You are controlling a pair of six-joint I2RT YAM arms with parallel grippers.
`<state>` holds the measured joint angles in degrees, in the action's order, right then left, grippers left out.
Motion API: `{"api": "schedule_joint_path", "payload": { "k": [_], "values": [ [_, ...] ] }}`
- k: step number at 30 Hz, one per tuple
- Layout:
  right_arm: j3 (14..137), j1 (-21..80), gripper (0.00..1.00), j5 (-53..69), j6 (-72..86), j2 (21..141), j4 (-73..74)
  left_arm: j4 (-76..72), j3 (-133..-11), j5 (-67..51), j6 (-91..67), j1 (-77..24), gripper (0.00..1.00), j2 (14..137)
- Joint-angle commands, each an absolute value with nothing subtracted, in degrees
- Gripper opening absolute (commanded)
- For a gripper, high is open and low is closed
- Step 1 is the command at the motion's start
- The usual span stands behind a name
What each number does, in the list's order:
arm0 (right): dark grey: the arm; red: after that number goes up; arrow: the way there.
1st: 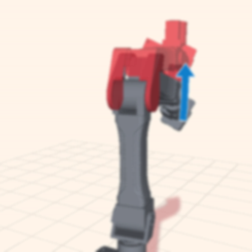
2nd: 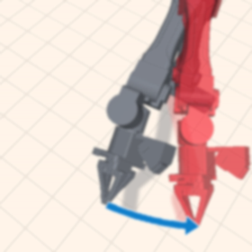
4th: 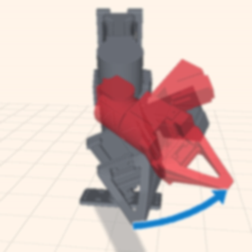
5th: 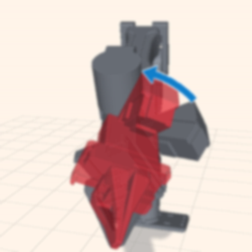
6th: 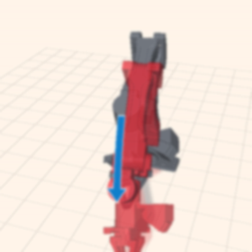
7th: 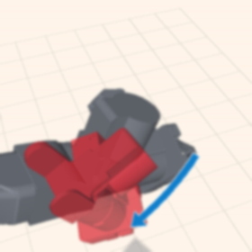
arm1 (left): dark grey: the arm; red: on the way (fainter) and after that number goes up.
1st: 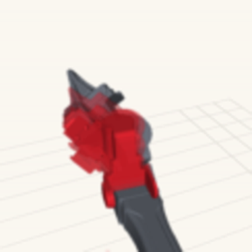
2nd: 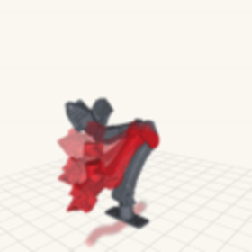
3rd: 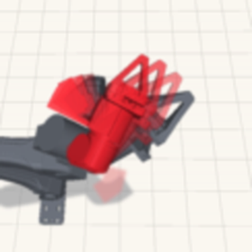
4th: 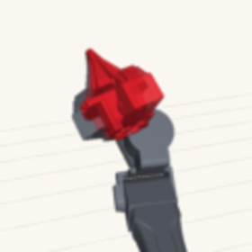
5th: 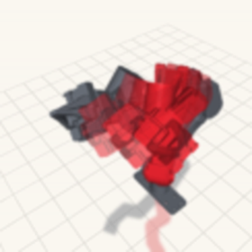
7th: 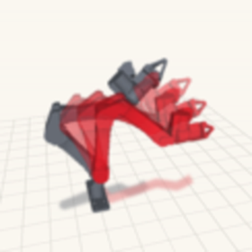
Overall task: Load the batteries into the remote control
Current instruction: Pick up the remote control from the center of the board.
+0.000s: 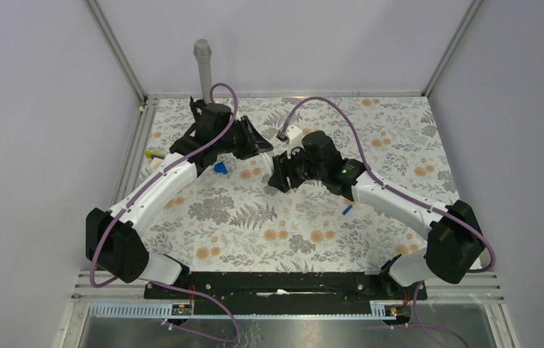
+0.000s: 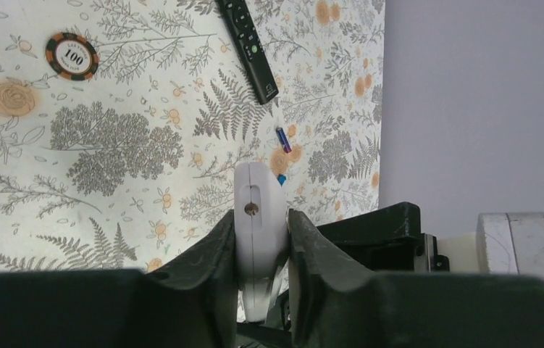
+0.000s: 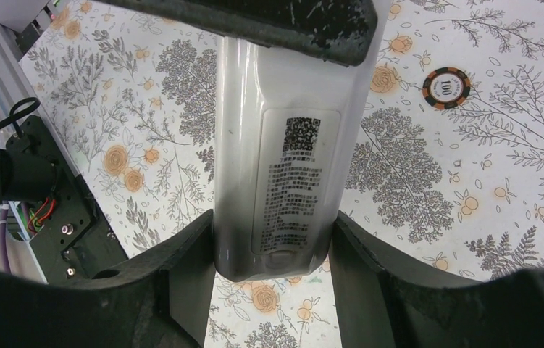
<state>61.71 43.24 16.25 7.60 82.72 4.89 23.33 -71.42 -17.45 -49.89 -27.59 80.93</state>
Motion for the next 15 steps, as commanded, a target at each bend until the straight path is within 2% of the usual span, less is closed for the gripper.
{"api": "schedule_joint_path", "payload": {
  "k": [1,2,4,7,10,13,15],
  "values": [
    [63.15,43.7,0.31,18.18,7.25,82.32,1.01,20.3,-71.88,-19.32,-49.53,-27.18,0.12,82.08],
    [62.78,43.75,0.34,18.04,7.55,82.01,0.86,20.29,-71.89,-19.25,-49.3,-26.89,0.08,82.02],
    [62.27,43.72,0.47,17.81,8.73,81.43,0.78,20.03,-71.98,-19.53,-48.66,-26.37,0.0,81.92],
    [61.7,43.75,0.73,17.01,11.39,80.55,0.88,17.64,-70.71,-21.26,-47.25,-25.79,0.0,81.21],
    [61.25,43.65,0.91,16.85,14.78,78.32,0.92,14.28,-68.52,-23.2,-45.68,-24.93,0.0,80.01],
    [60.24,43.4,0.99,15.0,18.76,74.83,0.91,9.3,-65.18,-24.81,-44.92,-23.87,0.0,77.98],
    [59.0,42.98,1.0,14.34,21.15,72.16,0.61,4.93,-62.71,-25.38,-44.99,-23.21,0.0,76.39]
  ]
}}
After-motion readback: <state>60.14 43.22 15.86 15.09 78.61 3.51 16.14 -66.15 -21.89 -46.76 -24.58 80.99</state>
